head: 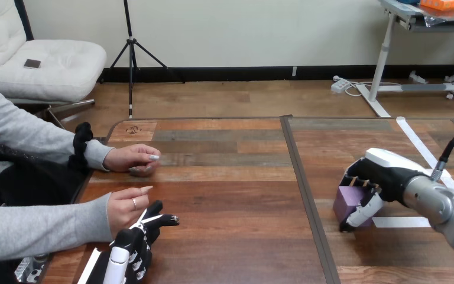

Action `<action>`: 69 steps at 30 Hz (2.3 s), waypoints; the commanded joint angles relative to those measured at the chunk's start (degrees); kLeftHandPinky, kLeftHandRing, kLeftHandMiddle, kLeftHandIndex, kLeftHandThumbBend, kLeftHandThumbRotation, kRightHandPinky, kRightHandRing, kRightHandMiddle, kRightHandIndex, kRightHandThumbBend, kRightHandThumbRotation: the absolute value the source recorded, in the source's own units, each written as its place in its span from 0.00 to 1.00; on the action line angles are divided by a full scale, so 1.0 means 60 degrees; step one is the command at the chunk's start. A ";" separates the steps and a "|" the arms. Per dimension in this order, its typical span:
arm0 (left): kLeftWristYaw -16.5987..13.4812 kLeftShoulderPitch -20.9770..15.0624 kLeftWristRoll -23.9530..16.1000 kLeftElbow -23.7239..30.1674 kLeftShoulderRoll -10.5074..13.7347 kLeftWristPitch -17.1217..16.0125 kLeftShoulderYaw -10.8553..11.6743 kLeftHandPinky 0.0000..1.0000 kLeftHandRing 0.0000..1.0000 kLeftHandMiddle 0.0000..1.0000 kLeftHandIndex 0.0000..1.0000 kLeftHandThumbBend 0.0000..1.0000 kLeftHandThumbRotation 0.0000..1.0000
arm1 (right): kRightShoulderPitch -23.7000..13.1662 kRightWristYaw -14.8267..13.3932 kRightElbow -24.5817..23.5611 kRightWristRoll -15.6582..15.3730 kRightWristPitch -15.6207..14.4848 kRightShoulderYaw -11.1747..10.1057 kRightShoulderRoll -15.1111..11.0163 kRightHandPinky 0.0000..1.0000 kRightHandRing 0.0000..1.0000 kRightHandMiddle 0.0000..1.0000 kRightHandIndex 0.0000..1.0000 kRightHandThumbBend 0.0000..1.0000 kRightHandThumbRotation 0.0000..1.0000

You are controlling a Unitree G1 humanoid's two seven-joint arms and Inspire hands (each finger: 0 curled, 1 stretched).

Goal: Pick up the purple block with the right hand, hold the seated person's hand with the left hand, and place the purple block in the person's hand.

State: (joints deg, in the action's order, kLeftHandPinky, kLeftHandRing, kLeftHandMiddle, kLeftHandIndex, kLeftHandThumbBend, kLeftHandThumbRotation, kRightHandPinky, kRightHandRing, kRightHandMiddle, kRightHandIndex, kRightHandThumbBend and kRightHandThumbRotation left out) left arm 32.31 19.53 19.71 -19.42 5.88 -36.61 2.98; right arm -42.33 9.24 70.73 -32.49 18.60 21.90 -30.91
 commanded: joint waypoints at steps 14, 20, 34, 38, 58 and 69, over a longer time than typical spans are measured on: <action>0.0008 -0.0221 0.0051 0.0389 -0.0212 -0.0239 -0.0021 1.00 1.00 0.96 0.69 0.63 1.00 | -0.0046 -0.0723 -0.0019 -0.0033 0.0202 0.0022 0.0364 0.34 0.41 0.47 0.47 0.71 0.00; 0.0033 -0.0248 0.0113 0.0329 -0.0257 -0.0265 -0.0012 1.00 1.00 0.96 0.69 0.63 1.00 | -0.0034 -0.1022 -0.0069 -0.0111 0.0387 0.0051 0.0300 0.37 0.43 0.49 0.47 0.70 0.00; -0.0097 -0.0091 -0.0025 0.0605 -0.0196 -0.0137 -0.0049 1.00 1.00 0.96 0.69 0.60 1.00 | -0.0053 -0.1053 -0.0424 0.0373 0.0960 -0.0371 0.0044 0.44 0.49 0.52 0.47 0.71 0.00; -0.0070 -0.0081 0.0027 0.0641 -0.0183 -0.0100 -0.0071 1.00 1.00 0.96 0.69 0.59 1.00 | -0.0076 -0.1009 -0.0624 0.0477 0.1146 -0.0430 -0.0101 0.44 0.48 0.51 0.47 0.72 0.00; -0.0103 0.0104 0.0152 0.1437 -0.0127 0.0294 -0.0135 1.00 1.00 0.95 0.68 0.58 1.00 | 0.0023 -0.0334 -0.2258 0.0592 0.1928 -0.0685 -0.1011 0.39 0.44 0.48 0.46 0.74 0.00; -0.0923 0.0105 -0.0432 0.2322 -0.0124 0.0432 -0.0107 1.00 0.97 0.90 0.63 0.55 1.00 | 0.0098 0.0570 -0.3197 0.0955 0.2114 -0.0879 -0.1425 0.37 0.41 0.45 0.44 0.77 0.00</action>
State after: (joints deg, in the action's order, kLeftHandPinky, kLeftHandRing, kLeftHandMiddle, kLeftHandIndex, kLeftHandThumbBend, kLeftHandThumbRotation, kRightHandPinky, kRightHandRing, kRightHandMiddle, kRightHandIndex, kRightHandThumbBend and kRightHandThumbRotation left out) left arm 28.61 21.80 18.97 -10.34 6.50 -32.96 2.58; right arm -39.49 10.75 56.01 -28.70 29.88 18.64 -37.36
